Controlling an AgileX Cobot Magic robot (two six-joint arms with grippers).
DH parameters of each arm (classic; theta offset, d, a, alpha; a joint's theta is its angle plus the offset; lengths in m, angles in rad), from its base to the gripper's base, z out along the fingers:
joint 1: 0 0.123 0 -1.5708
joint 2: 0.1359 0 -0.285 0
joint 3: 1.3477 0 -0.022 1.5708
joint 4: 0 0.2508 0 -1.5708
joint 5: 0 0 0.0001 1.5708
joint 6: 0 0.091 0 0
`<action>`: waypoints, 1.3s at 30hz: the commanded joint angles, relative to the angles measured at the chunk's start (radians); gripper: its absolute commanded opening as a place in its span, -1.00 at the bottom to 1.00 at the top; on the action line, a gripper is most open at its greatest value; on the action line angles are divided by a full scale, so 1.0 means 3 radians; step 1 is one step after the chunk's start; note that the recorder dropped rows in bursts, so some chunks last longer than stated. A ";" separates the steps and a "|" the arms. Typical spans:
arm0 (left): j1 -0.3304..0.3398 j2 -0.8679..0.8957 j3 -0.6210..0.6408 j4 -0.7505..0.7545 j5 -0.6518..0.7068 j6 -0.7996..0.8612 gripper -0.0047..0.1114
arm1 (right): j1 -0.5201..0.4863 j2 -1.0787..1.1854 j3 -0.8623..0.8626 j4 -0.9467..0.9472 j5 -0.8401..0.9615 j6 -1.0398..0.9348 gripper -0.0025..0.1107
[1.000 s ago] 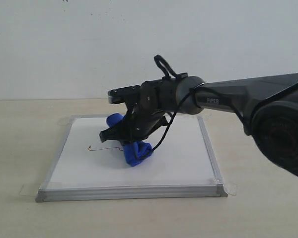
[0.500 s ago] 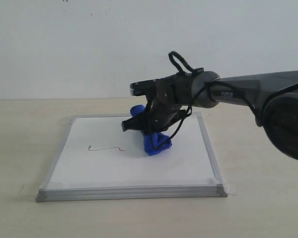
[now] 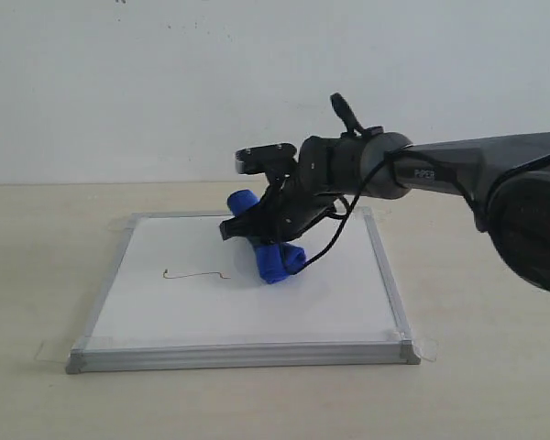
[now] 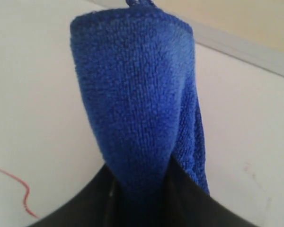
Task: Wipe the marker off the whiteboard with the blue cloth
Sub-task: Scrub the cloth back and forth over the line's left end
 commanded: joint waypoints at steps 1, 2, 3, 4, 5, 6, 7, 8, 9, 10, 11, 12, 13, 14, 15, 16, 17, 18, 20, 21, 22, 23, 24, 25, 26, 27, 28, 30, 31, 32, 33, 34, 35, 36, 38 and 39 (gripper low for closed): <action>0.0007 -0.0007 -0.0008 -0.0033 -0.0025 0.0004 -0.85 | 0.0136 0.0017 -0.0018 0.0003 -0.0088 0.0058 -0.96; 0.0007 -0.0007 -0.0008 -0.0033 -0.0025 0.0004 -0.85 | 0.0222 0.0031 -0.0018 0.0011 -0.0154 0.0058 -0.96; 0.0007 -0.0007 -0.0008 -0.0033 -0.0025 0.0004 -0.85 | 0.0360 0.0076 -0.0018 0.0016 -0.0275 0.0051 -0.96; 0.0007 -0.0007 -0.0008 -0.0033 -0.0025 0.0004 -0.85 | 0.0431 0.0091 -0.0018 0.0026 -0.0332 0.0051 -0.96; 0.0007 -0.0007 -0.0008 -0.0033 -0.0025 0.0004 -0.85 | 0.0498 0.0112 -0.0018 0.0026 -0.0368 0.0051 -0.96; 0.0007 -0.0007 -0.0008 -0.0033 -0.0025 0.0004 -0.85 | 0.0541 0.0117 -0.0018 0.0026 -0.0376 0.0042 -0.96; 0.0007 -0.0007 -0.0008 -0.0033 -0.0025 0.0004 -0.85 | 0.0582 0.0117 -0.0018 0.0026 -0.0376 0.0004 -0.96; 0.0007 -0.0007 -0.0008 -0.0033 -0.0025 0.0004 -0.85 | 0.0602 0.0103 -0.0018 0.0026 -0.0351 -0.0072 -0.96; 0.0007 -0.0007 -0.0008 -0.0033 -0.0025 0.0004 -0.85 | 0.0607 0.0071 -0.0018 0.0026 -0.0318 -0.0140 -0.96; 0.0007 -0.0007 -0.0008 -0.0033 -0.0025 0.0004 -0.85 | 0.0599 0.0059 -0.0018 -0.0004 -0.0262 -0.0240 -0.96; 0.0007 -0.0007 -0.0008 -0.0033 -0.0025 0.0004 -0.85 | 0.0565 0.0033 -0.0018 -0.0049 -0.0210 -0.0311 -0.96; 0.0007 -0.0007 -0.0008 -0.0033 -0.0025 0.0004 -0.85 | 0.0517 0.0033 -0.0018 -0.0151 -0.0163 -0.0312 -0.96; 0.0007 -0.0007 -0.0008 -0.0033 -0.0025 0.0004 -0.85 | 0.0455 0.0033 -0.0018 -0.0249 -0.0125 -0.0270 -0.96; 0.0007 -0.0007 -0.0008 -0.0033 -0.0025 0.0004 -0.85 | 0.0384 0.0033 -0.0018 -0.0356 -0.0093 -0.0156 -0.96; 0.0007 -0.0007 -0.0008 -0.0033 -0.0025 0.0004 -0.85 | 0.0325 0.0047 -0.0018 -0.0448 -0.0085 0.0009 -0.96; 0.0007 -0.0007 -0.0008 -0.0033 -0.0025 0.0004 -0.85 | 0.0237 0.0064 -0.0018 -0.0579 -0.0059 0.0159 -0.96; 0.0007 -0.0007 -0.0008 -0.0033 -0.0025 0.0004 -0.85 | 0.0187 0.0071 -0.0018 -0.0656 -0.0059 0.0293 -0.96; 0.0007 -0.0007 -0.0008 -0.0033 -0.0025 0.0004 -0.85 | 0.0136 0.0079 -0.0018 -0.0695 -0.0049 0.0374 -0.96; 0.0007 -0.0007 -0.0008 -0.0033 -0.0025 0.0004 -0.85 | 0.0060 0.0106 -0.0018 -0.0678 -0.0080 0.0490 -0.96; 0.0007 -0.0007 -0.0008 -0.0033 -0.0025 0.0004 -0.85 | 0.0051 0.0118 -0.0018 -0.0639 -0.0117 0.0539 -0.96; 0.0007 -0.0007 -0.0008 -0.0033 -0.0025 0.0004 -0.85 | 0.0060 0.0145 -0.0018 -0.0574 -0.0170 0.0539 -0.96; 0.0007 -0.0007 -0.0008 -0.0033 -0.0025 0.0004 -0.85 | 0.0089 0.0153 -0.0018 -0.0445 -0.0223 0.0539 -0.96; 0.0007 -0.0007 -0.0008 -0.0033 -0.0025 0.0004 -0.85 | 0.0121 0.0160 -0.0018 -0.0369 -0.0266 0.0492 -0.96; 0.0007 -0.0007 -0.0008 -0.0033 -0.0025 0.0004 -0.85 | 0.0184 0.0178 -0.0018 -0.0278 -0.0337 0.0462 -0.96; 0.0007 -0.0007 -0.0008 -0.0033 -0.0025 0.0004 -0.85 | 0.0234 0.0183 -0.0018 -0.0234 -0.0373 0.0396 -0.96; 0.0007 -0.0007 -0.0008 -0.0033 -0.0025 0.0004 -0.85 | 0.0289 0.0183 -0.0018 -0.0222 -0.0398 0.0335 -0.96; 0.0007 -0.0007 -0.0008 -0.0033 -0.0025 0.0004 -0.85 | 0.0368 0.0186 -0.0018 -0.0216 -0.0422 0.0266 -0.96; 0.0007 -0.0007 -0.0008 -0.0033 -0.0025 0.0004 -0.85 | 0.0472 0.0186 -0.0018 -0.0216 -0.0389 0.0134 -0.96; 0.0007 -0.0007 -0.0008 -0.0033 -0.0025 0.0004 -0.85 | 0.0514 0.0186 -0.0024 -0.0216 -0.0327 0.0020 -0.96; 0.0007 -0.0007 -0.0008 -0.0033 -0.0025 0.0004 -0.85 | 0.0520 0.0186 -0.0041 -0.0216 -0.0251 -0.0073 -0.96; 0.0007 -0.0007 -0.0008 -0.0033 -0.0025 0.0004 -0.85 | 0.0528 0.0186 -0.0066 -0.0216 -0.0151 -0.0170 -0.96; 0.0007 -0.0007 -0.0008 -0.0033 -0.0025 0.0004 -0.85 | 0.0508 0.0186 -0.0075 -0.0256 -0.0083 -0.0212 -0.96; 0.0007 -0.0007 -0.0008 -0.0033 -0.0025 0.0004 -0.85 | 0.0480 0.0186 -0.0075 -0.0349 -0.0057 -0.0197 -0.96; 0.0007 -0.0007 -0.0008 -0.0033 -0.0025 0.0004 -0.85 | 0.0433 0.0186 -0.0075 -0.0451 -0.0039 -0.0117 -0.96; 0.0007 -0.0007 -0.0008 -0.0033 -0.0025 0.0004 -0.85 | 0.0333 0.0200 -0.0083 -0.0663 -0.0027 0.0145 -0.96; 0.0007 -0.0007 -0.0008 -0.0033 -0.0025 0.0004 -0.85 | 0.0272 0.0215 -0.0085 -0.0770 -0.0020 0.0328 -0.96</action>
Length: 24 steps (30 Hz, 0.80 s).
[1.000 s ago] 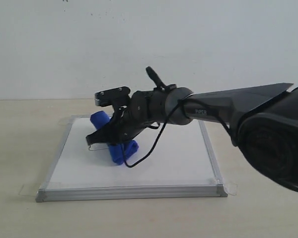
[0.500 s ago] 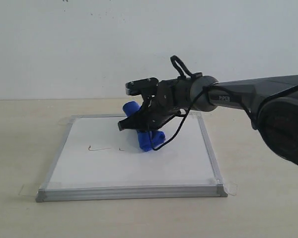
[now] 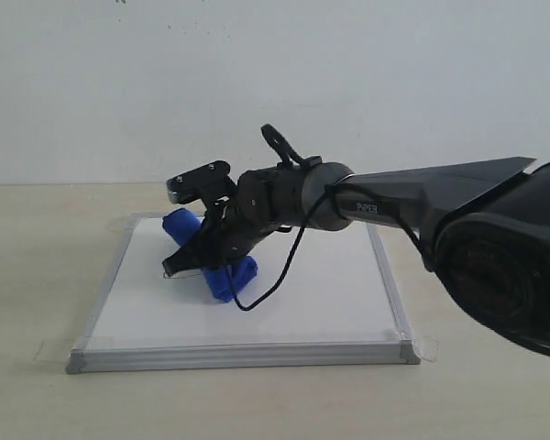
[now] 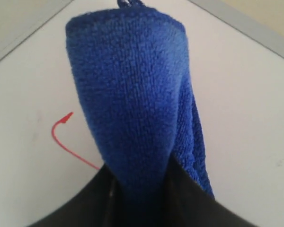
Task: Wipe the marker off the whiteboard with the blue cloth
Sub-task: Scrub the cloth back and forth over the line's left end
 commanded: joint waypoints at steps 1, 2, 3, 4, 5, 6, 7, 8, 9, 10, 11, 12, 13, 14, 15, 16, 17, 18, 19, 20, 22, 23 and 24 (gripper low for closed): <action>0.0007 -0.0007 -0.0008 -0.0033 -0.0025 0.0004 -0.85 | -0.0257 0.0084 0.0003 -0.0478 0.0238 0.0574 -0.96; 0.0007 -0.0007 -0.0008 -0.0033 -0.0025 0.0004 -0.85 | -0.0294 0.0092 0.0003 -0.0508 0.0247 0.0669 -0.96; 0.0007 -0.0007 -0.0008 -0.0033 -0.0025 0.0004 -0.85 | -0.0328 0.0092 0.0003 -0.0509 0.0254 0.0745 -0.96; 0.0007 -0.0007 -0.0008 -0.0033 -0.0025 0.0004 -0.85 | -0.0335 0.0092 -0.0003 -0.0509 0.0254 0.0793 -0.96; 0.0007 -0.0007 -0.0008 -0.0033 -0.0025 0.0004 -0.85 | -0.0335 0.0092 -0.0010 -0.0495 0.0247 0.0793 -0.96; 0.0007 -0.0007 -0.0008 -0.0033 -0.0025 0.0004 -0.85 | -0.0313 0.0092 -0.0019 -0.0432 0.0241 0.0793 -0.96; 0.0007 -0.0007 -0.0008 -0.0033 -0.0025 0.0004 -0.85 | -0.0277 0.0092 -0.0019 -0.0324 0.0201 0.0785 -0.96; 0.0007 -0.0007 -0.0008 -0.0033 -0.0025 0.0004 -0.85 | -0.0227 0.0092 -0.0019 -0.0174 0.0157 0.0709 -0.96; 0.0007 -0.0007 -0.0008 -0.0033 -0.0025 0.0004 -0.85 | -0.0183 0.0092 -0.0019 -0.0024 0.0124 0.0588 -0.96; 0.0007 -0.0007 -0.0008 -0.0033 -0.0025 0.0004 -0.85 | -0.0120 0.0092 -0.0019 0.0180 0.0088 0.0364 -0.96; 0.0007 -0.0007 -0.0008 -0.0033 -0.0025 0.0004 -0.85 | -0.0056 0.0092 -0.0019 0.0402 0.0066 0.0125 -0.96; 0.0007 -0.0007 -0.0008 -0.0033 -0.0025 0.0004 -0.85 | 0.0050 0.0092 -0.0027 0.0714 0.0088 -0.0306 -0.96; 0.0007 -0.0007 -0.0008 -0.0033 -0.0025 0.0004 -0.85 | 0.0085 0.0092 -0.0055 0.0759 0.0164 -0.0470 -0.96; 0.0007 -0.0007 -0.0008 -0.0033 -0.0025 0.0004 -0.85 | 0.0101 0.0092 -0.0081 0.0749 0.0249 -0.0527 -0.96; 0.0007 -0.0007 -0.0008 -0.0033 -0.0025 0.0004 -0.85 | 0.0101 0.0092 -0.0106 0.0711 0.0327 -0.0542 -0.96; 0.0007 -0.0007 -0.0008 -0.0033 -0.0025 0.0004 -0.85 | 0.0066 0.0092 -0.0124 0.0608 0.0412 -0.0523 -0.96; 0.0007 -0.0007 -0.0008 -0.0033 -0.0025 0.0004 -0.85 | -0.0014 0.0092 -0.0157 0.0317 0.0574 -0.0237 -0.96; 0.0007 -0.0007 -0.0008 -0.0033 -0.0025 0.0004 -0.85 | -0.0065 0.0092 -0.0157 0.0078 0.0641 0.0017 -0.96; 0.0007 -0.0007 -0.0008 -0.0033 -0.0025 0.0004 -0.85 | -0.0148 0.0092 -0.0157 -0.0376 0.0803 0.0477 -0.96; 0.0007 -0.0007 -0.0008 -0.0033 -0.0025 0.0004 -0.85 | -0.0213 0.0092 -0.0157 -0.0741 0.0933 0.0837 -0.96; 0.0007 -0.0007 -0.0008 -0.0033 -0.0025 0.0004 -0.85 | -0.0269 0.0092 -0.0157 -0.0977 0.0887 0.1384 -0.96; 0.0007 -0.0007 -0.0008 -0.0033 -0.0025 0.0004 -0.85 | -0.0269 0.0092 -0.0157 -0.0938 0.0799 0.1452 -0.96; 0.0007 -0.0007 -0.0008 -0.0033 -0.0025 0.0004 -0.85 | -0.0200 0.0092 -0.0157 -0.0644 0.0612 0.1241 -0.96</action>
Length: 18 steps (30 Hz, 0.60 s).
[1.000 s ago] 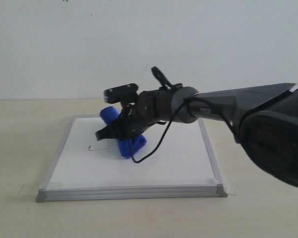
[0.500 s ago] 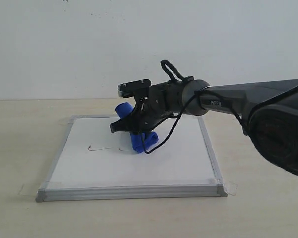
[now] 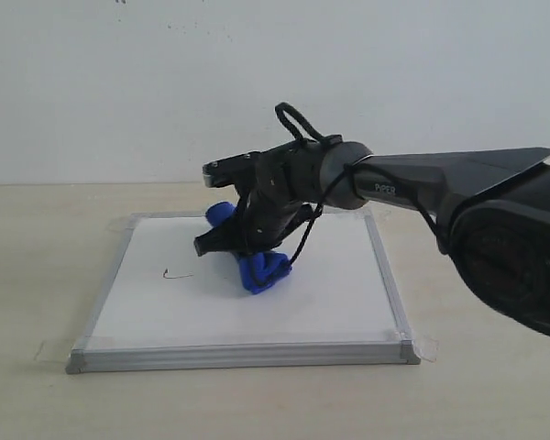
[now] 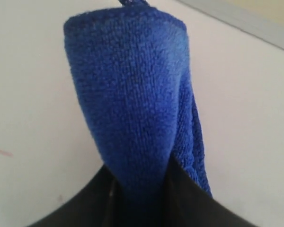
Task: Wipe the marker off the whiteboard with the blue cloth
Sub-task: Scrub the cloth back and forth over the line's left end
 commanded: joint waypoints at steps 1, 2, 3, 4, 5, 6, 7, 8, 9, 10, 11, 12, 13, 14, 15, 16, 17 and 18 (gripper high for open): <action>0.0007 -0.0007 -0.0008 -0.0033 -0.0025 0.0004 -0.85 | 0.0018 0.0078 0.0050 0.0210 -0.0086 -0.0011 -0.96; 0.0007 -0.0007 -0.0008 -0.0033 -0.0025 0.0004 -0.85 | 0.0105 0.0078 0.0050 0.0677 -0.0207 -0.0493 -0.96; 0.0007 -0.0007 -0.0008 -0.0033 -0.0025 0.0004 -0.85 | 0.0154 0.0078 0.0050 0.0953 -0.0220 -0.0772 -0.96; 0.0007 -0.0007 -0.0008 -0.0033 -0.0025 0.0004 -0.85 | 0.0197 0.0078 0.0019 0.1332 -0.0098 -0.1209 -0.96; 0.0007 -0.0007 -0.0008 -0.0033 -0.0025 0.0004 -0.85 | 0.0212 0.0078 -0.0017 0.1420 0.0059 -0.1342 -0.96; 0.0007 -0.0007 -0.0008 -0.0033 -0.0025 0.0004 -0.85 | 0.0212 0.0078 -0.0044 0.1410 0.0216 -0.1383 -0.96; 0.0007 -0.0007 -0.0008 -0.0033 -0.0025 0.0004 -0.85 | 0.0212 0.0078 -0.0076 0.1345 0.0395 -0.1390 -0.96; 0.0007 -0.0007 -0.0008 -0.0033 -0.0025 0.0004 -0.85 | 0.0186 0.0078 -0.0109 0.1084 0.0547 -0.1331 -0.96; 0.0007 -0.0007 -0.0008 -0.0033 -0.0025 0.0004 -0.85 | 0.0177 0.0078 -0.0109 0.0829 0.0573 -0.1183 -0.96; 0.0007 -0.0007 -0.0008 -0.0033 -0.0025 0.0004 -0.85 | 0.0153 0.0078 -0.0109 0.0495 0.0581 -0.0912 -0.96; 0.0007 -0.0007 -0.0008 -0.0033 -0.0025 0.0004 -0.85 | 0.0146 0.0078 -0.0109 0.0147 0.0589 -0.0611 -0.96; 0.0007 -0.0007 -0.0008 -0.0033 -0.0025 0.0004 -0.85 | 0.0131 0.0078 -0.0109 -0.0149 0.0598 -0.0300 -0.96; 0.0007 -0.0007 -0.0008 -0.0033 -0.0025 0.0004 -0.85 | 0.0124 0.0078 -0.0109 -0.0482 0.0618 -0.0009 -0.96; 0.0007 -0.0007 -0.0008 -0.0033 -0.0025 0.0004 -0.85 | 0.0117 0.0078 -0.0109 -0.0750 0.0626 0.0230 -0.96; 0.0007 -0.0007 -0.0008 -0.0033 -0.0025 0.0004 -0.85 | 0.0117 0.0078 -0.0109 -0.0897 0.0633 0.0365 -0.96; 0.0007 -0.0007 -0.0008 -0.0033 -0.0025 0.0004 -0.85 | 0.0117 0.0078 -0.0109 -0.0974 0.0633 0.0471 -0.96; 0.0007 -0.0007 -0.0008 -0.0033 -0.0025 0.0004 -0.85 | 0.0117 0.0078 -0.0109 -0.0950 0.0589 0.0488 -0.96; 0.0007 -0.0007 -0.0008 -0.0033 -0.0025 0.0004 -0.85 | 0.0117 0.0078 -0.0109 -0.0864 0.0544 0.0469 -0.96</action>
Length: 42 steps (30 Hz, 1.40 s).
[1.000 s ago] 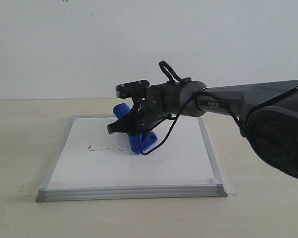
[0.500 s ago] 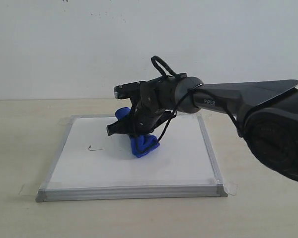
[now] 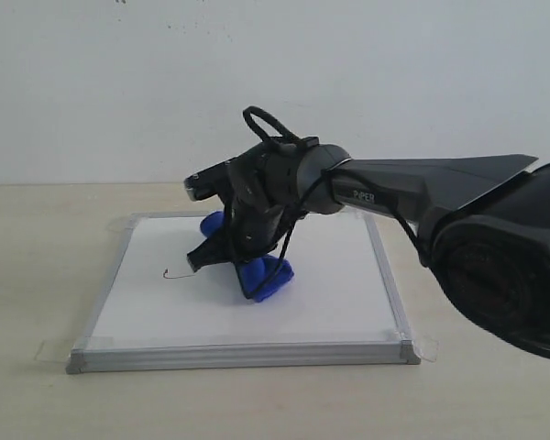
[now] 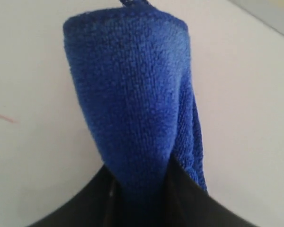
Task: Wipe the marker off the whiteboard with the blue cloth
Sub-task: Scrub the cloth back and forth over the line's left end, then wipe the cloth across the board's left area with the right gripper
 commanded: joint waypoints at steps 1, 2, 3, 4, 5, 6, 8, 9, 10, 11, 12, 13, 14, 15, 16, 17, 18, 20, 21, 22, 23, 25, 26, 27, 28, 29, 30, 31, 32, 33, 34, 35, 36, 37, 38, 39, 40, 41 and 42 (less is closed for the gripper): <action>0.0007 -0.0007 -0.0008 -0.0033 -0.0025 0.0004 -0.85 | -0.0066 0.0057 0.0044 -0.0118 0.0037 0.0241 -0.96; 0.0007 -0.0007 -0.0008 -0.0033 -0.0025 0.0004 -0.85 | -0.0051 0.0057 0.0044 0.0087 -0.0029 0.0107 -0.96; 0.0007 -0.0007 -0.0008 -0.0033 -0.0025 0.0004 -0.85 | -0.0042 0.0057 0.0044 0.0395 -0.0105 -0.0153 -0.96; 0.0007 -0.0007 -0.0008 -0.0033 -0.0025 0.0004 -0.85 | -0.0024 0.0057 0.0044 0.0757 -0.0166 -0.0479 -0.96; 0.0007 -0.0007 -0.0008 -0.0033 -0.0025 0.0004 -0.85 | -0.0006 0.0057 0.0044 0.1139 -0.0198 -0.0813 -0.96; 0.0007 -0.0007 -0.0008 -0.0033 -0.0025 0.0004 -0.85 | 0.0003 0.0057 0.0044 0.1450 -0.0212 -0.1091 -0.96; 0.0007 -0.0007 -0.0008 -0.0033 -0.0025 0.0004 -0.85 | 0.0023 0.0057 0.0044 0.1961 -0.0183 -0.1708 -0.96; 0.0007 -0.0007 -0.0008 -0.0033 -0.0025 0.0004 -0.85 | 0.0028 0.0057 0.0044 0.2032 -0.0168 -0.1808 -0.96; 0.0007 -0.0007 -0.0008 -0.0033 -0.0025 0.0004 -0.85 | 0.0028 0.0057 0.0044 0.2000 -0.0160 -0.1806 -0.96; 0.0007 -0.0007 -0.0008 -0.0033 -0.0025 0.0004 -0.85 | 0.0015 0.0057 0.0044 0.1867 -0.0160 -0.1721 -0.96; 0.0007 -0.0007 -0.0008 -0.0033 -0.0025 0.0004 -0.85 | -0.0004 0.0057 0.0044 0.1648 -0.0160 -0.1537 -0.96; 0.0007 -0.0007 -0.0008 -0.0033 -0.0025 0.0004 -0.85 | -0.0020 0.0057 0.0044 0.1332 -0.0160 -0.1226 -0.96; 0.0007 -0.0007 -0.0008 -0.0033 -0.0025 0.0004 -0.85 | -0.0039 0.0057 0.0044 0.0920 -0.0134 -0.0832 -0.96; 0.0007 -0.0007 -0.0008 -0.0033 -0.0025 0.0004 -0.85 | -0.0051 0.0057 0.0044 0.0460 -0.0079 -0.0374 -0.96; 0.0007 -0.0007 -0.0008 -0.0033 -0.0025 0.0004 -0.85 | -0.0068 0.0057 0.0044 0.0094 -0.0021 0.0001 -0.96; 0.0007 -0.0007 -0.0008 -0.0033 -0.0025 0.0004 -0.85 | -0.0082 0.0057 0.0044 -0.0329 0.0052 0.0385 -0.96; 0.0007 -0.0007 -0.0008 -0.0033 -0.0025 0.0004 -0.85 | -0.0082 0.0057 0.0044 -0.0618 0.0136 0.0655 -0.96; 0.0007 -0.0007 -0.0008 -0.0033 -0.0025 0.0004 -0.85 | -0.0076 0.0057 0.0044 -0.0831 0.0174 0.0830 -0.96; 0.0007 -0.0007 -0.0008 -0.0033 -0.0025 0.0004 -0.85 | -0.0076 0.0057 0.0044 -0.0791 0.0137 0.0830 -0.96; 0.0007 -0.0007 -0.0008 -0.0033 -0.0025 0.0004 -0.85 | -0.0053 0.0057 0.0044 -0.0697 0.0074 0.0821 -0.96; 0.0007 -0.0007 -0.0008 -0.0033 -0.0025 0.0004 -0.85 | -0.0034 0.0057 0.0044 -0.0564 0.0002 0.0764 -0.96; 0.0007 -0.0007 -0.0008 -0.0033 -0.0025 0.0004 -0.85 | 0.0030 0.0057 0.0044 -0.0109 -0.0222 0.0498 -0.96; 0.0007 -0.0007 -0.0008 -0.0033 -0.0025 0.0004 -0.85 | 0.0065 0.0057 0.0044 0.0201 -0.0340 0.0250 -0.96; 0.0007 -0.0007 -0.0008 -0.0033 -0.0025 0.0004 -0.85 | 0.0095 0.0057 0.0044 0.0480 -0.0433 -0.0045 -0.96; 0.0007 -0.0007 -0.0008 -0.0033 -0.0025 0.0004 -0.85 | 0.0133 0.0057 0.0044 0.0866 -0.0538 -0.0360 -0.96; 0.0007 -0.0007 -0.0008 -0.0033 -0.0025 0.0004 -0.85 | 0.0170 0.0057 0.0044 0.1260 -0.0614 -0.0696 -0.96; 0.0007 -0.0007 -0.0008 -0.0033 -0.0025 0.0004 -0.85 | 0.0197 0.0057 0.0044 0.1577 -0.0652 -0.0986 -0.96; 0.0007 -0.0007 -0.0008 -0.0033 -0.0025 0.0004 -0.85 | 0.0229 0.0057 0.0044 0.1881 -0.0667 -0.1352 -0.96; 0.0007 -0.0007 -0.0008 -0.0033 -0.0025 0.0004 -0.85 | 0.0243 0.0057 0.0044 0.2094 -0.0667 -0.1636 -0.96; 0.0007 -0.0007 -0.0008 -0.0033 -0.0025 0.0004 -0.85 | 0.0252 0.0057 0.0044 0.2168 -0.0672 -0.1751 -0.96; 0.0007 -0.0007 -0.0008 -0.0033 -0.0025 0.0004 -0.85 | 0.0252 0.0057 0.0044 0.2147 -0.0672 -0.1773 -0.96; 0.0007 -0.0007 -0.0008 -0.0033 -0.0025 0.0004 -0.85 | 0.0220 0.0057 0.0044 0.2097 -0.0672 -0.1767 -0.96; 0.0007 -0.0007 -0.0008 -0.0033 -0.0025 0.0004 -0.85 | 0.0186 0.0057 0.0044 0.2046 -0.0665 -0.1742 -0.96; 0.0007 -0.0007 -0.0008 -0.0033 -0.0025 0.0004 -0.85 | 0.0144 0.0057 0.0044 0.1947 -0.0638 -0.1643 -0.96; 0.0007 -0.0007 -0.0008 -0.0033 -0.0025 0.0004 -0.85 | 0.0095 0.0057 0.0044 0.1795 -0.0598 -0.1482 -0.96; 0.0007 -0.0007 -0.0008 -0.0033 -0.0025 0.0004 -0.85 | 0.0053 0.0057 0.0044 0.1639 -0.0566 -0.1332 -0.96; 0.0007 -0.0007 -0.0008 -0.0033 -0.0025 0.0004 -0.85 | 0.0002 0.0057 0.0044 0.1407 -0.0523 -0.1121 -0.96; 0.0007 -0.0007 -0.0008 -0.0033 -0.0025 0.0004 -0.85 | -0.0049 0.0057 0.0044 0.1150 -0.0481 -0.0847 -0.96; 0.0007 -0.0007 -0.0008 -0.0033 -0.0025 0.0004 -0.85 | -0.0088 0.0057 0.0044 0.0955 -0.0445 -0.0605 -0.96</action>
